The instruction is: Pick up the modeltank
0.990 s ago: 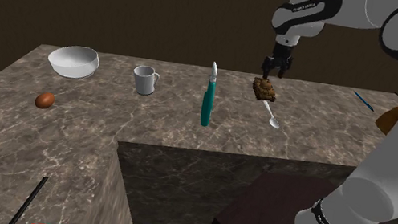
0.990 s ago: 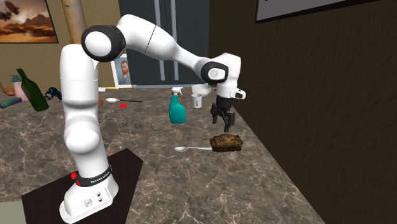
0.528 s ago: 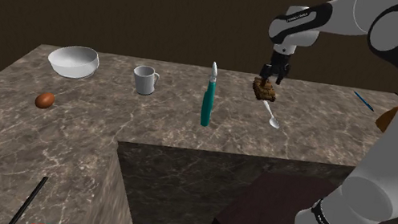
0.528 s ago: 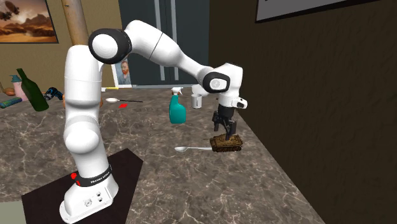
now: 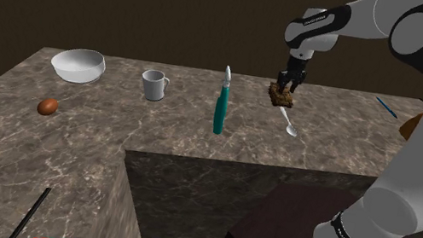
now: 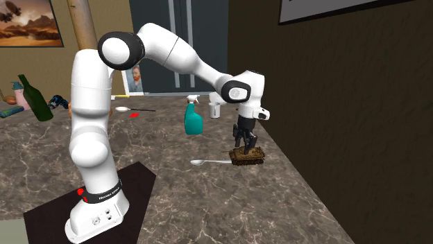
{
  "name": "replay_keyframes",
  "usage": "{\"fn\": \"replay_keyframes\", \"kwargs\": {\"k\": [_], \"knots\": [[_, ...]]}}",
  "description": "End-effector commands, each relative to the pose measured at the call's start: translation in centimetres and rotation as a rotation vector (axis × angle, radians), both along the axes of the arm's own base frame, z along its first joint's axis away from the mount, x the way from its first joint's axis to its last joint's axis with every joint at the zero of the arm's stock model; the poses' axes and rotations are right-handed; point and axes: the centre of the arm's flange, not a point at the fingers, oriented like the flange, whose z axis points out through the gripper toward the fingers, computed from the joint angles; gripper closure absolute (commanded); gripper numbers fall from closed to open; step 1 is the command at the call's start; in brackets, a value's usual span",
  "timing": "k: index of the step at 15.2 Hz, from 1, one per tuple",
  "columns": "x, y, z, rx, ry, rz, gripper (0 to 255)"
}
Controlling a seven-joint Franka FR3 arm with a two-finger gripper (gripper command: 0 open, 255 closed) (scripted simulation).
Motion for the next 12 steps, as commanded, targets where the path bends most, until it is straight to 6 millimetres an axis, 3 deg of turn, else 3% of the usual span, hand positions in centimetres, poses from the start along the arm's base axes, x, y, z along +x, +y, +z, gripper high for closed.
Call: {"fn": "replay_keyframes", "kwargs": {"k": [1, 4, 12], "knots": [[0.0, 0.0, -0.2, 0.002, 0.003, 0.0, 255], [0.0, 0.0, -0.2, 0.002, 0.004, 0.0, 255], [0.0, 0.0, 4.0, 0.002, 0.004, 0.0, 255]]}}
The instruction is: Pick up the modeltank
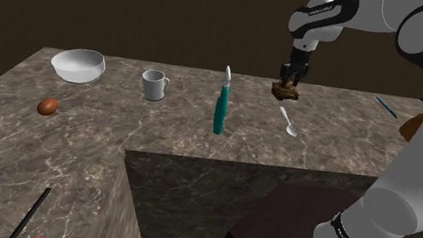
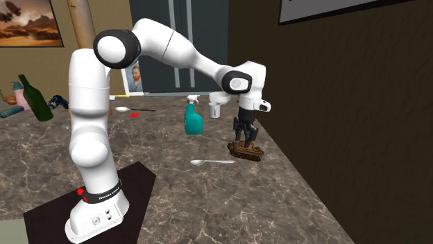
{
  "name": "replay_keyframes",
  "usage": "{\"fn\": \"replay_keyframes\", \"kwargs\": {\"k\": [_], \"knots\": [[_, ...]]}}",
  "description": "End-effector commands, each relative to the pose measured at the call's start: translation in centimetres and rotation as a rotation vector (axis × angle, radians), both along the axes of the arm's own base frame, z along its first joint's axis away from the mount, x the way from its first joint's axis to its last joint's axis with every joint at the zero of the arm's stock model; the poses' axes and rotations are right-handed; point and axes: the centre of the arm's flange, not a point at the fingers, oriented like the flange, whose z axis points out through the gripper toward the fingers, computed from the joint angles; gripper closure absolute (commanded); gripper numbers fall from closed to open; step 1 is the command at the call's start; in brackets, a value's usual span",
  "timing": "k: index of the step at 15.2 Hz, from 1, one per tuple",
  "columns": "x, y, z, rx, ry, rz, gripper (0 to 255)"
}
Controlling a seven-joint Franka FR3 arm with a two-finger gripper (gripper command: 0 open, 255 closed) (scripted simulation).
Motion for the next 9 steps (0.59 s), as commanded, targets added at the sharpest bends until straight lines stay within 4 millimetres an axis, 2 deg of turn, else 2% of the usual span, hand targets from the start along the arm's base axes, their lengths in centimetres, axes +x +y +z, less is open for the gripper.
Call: {"fn": "replay_keyframes", "kwargs": {"k": [1, 7, 9], "knots": [[-0.1, 0.0, 1.1, 0.0, 0.0, 0.0, 255], [-0.1, 0.0, 4.2, 0.0, 0.0, 0.0, 255], [-0.1, 0.0, 4.3, 0.0, 0.0, 0.0, 255]]}}
